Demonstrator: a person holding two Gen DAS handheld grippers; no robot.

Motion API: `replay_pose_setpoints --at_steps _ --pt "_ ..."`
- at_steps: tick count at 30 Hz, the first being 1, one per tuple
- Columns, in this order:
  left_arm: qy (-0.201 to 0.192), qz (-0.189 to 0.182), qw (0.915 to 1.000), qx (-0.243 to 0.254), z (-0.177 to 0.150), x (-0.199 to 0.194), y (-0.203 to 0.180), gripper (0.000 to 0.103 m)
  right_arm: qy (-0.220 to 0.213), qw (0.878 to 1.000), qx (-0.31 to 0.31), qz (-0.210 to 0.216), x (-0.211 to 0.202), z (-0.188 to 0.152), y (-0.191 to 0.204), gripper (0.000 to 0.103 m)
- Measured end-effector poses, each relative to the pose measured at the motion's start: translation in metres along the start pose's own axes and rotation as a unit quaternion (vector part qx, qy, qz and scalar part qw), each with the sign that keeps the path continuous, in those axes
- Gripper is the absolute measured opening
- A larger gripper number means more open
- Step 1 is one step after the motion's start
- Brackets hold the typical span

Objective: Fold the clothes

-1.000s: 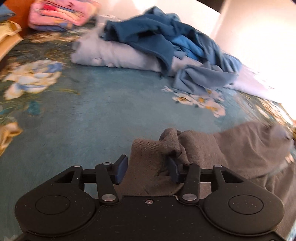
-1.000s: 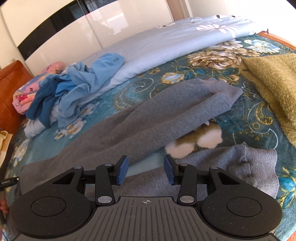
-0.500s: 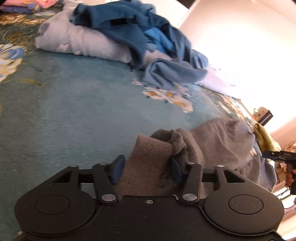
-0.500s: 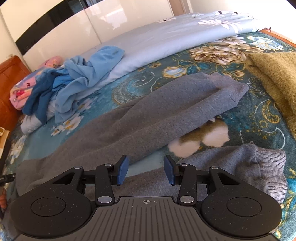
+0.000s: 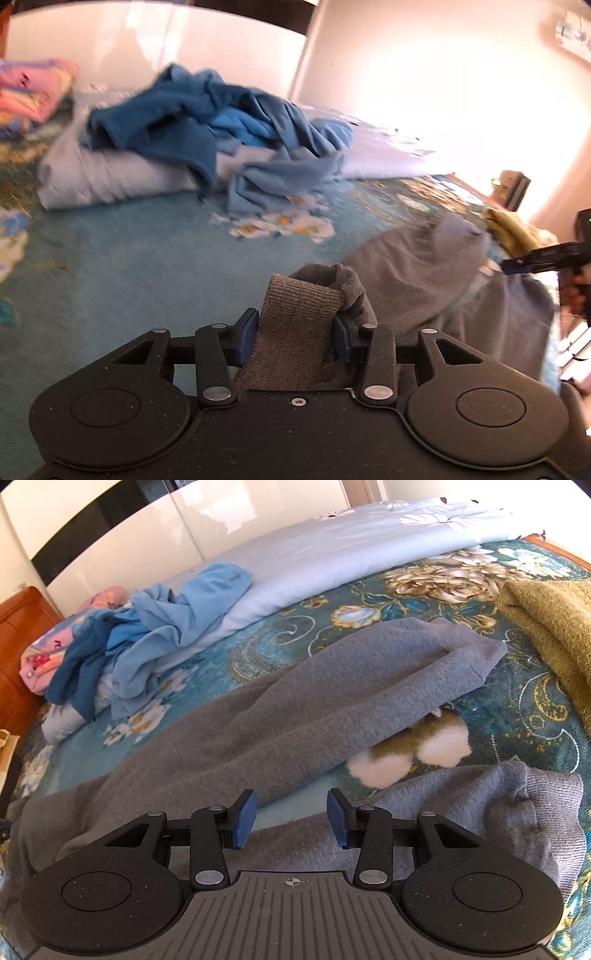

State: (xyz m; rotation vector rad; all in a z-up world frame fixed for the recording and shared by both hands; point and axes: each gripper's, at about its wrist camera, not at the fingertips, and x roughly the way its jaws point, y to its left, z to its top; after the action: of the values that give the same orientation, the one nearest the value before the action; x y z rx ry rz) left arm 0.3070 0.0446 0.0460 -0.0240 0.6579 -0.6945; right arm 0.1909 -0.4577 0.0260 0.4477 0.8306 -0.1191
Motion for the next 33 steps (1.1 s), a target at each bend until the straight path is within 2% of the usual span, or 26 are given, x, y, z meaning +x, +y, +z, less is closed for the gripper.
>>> replay_pose_setpoints --at_steps 3,5,9,11,15,18,21,26,30,32,33 --pt "0.000 0.035 0.9994 -0.006 -0.002 0.006 -0.011 0.040 0.001 1.000 0.004 -0.002 0.002 -0.001 -0.002 0.039" --pt "-0.012 0.036 0.9987 -0.034 -0.002 0.007 -0.012 0.040 0.001 1.000 0.008 -0.001 0.001 -0.003 -0.003 0.039" --pt "-0.047 0.087 0.9893 -0.107 0.002 0.006 -0.005 0.035 0.001 1.000 0.008 0.000 0.000 -0.005 -0.006 0.039" --pt "-0.062 0.123 0.9808 -0.139 0.005 0.006 0.003 0.033 -0.001 1.000 0.013 -0.001 -0.001 -0.005 -0.010 0.039" --pt "-0.085 0.195 0.9557 -0.203 0.013 0.003 0.030 0.031 -0.004 1.000 0.016 -0.002 -0.002 -0.005 -0.015 0.039" --pt "-0.096 0.249 0.9366 -0.227 0.018 0.003 0.047 0.030 -0.004 1.000 0.020 -0.002 -0.001 -0.006 -0.021 0.039" --pt "-0.101 0.279 0.9172 -0.265 0.019 0.004 0.071 0.030 -0.005 1.000 0.024 -0.004 0.000 -0.006 -0.028 0.039" --pt "-0.081 0.331 0.8945 -0.289 0.018 0.020 0.095 0.030 -0.011 0.999 0.034 -0.013 0.003 0.001 -0.042 0.039" --pt "-0.083 0.353 0.8800 -0.307 0.013 0.024 0.096 0.030 -0.025 0.999 0.037 -0.023 0.004 0.014 -0.056 0.039" --pt "-0.074 0.352 0.8824 -0.303 0.013 0.027 0.094 0.031 -0.034 0.998 0.044 -0.028 0.007 0.025 -0.066 0.043" --pt "-0.070 0.350 0.8856 -0.298 0.013 0.027 0.093 0.031 -0.039 0.997 0.051 -0.029 0.010 0.032 -0.072 0.050"
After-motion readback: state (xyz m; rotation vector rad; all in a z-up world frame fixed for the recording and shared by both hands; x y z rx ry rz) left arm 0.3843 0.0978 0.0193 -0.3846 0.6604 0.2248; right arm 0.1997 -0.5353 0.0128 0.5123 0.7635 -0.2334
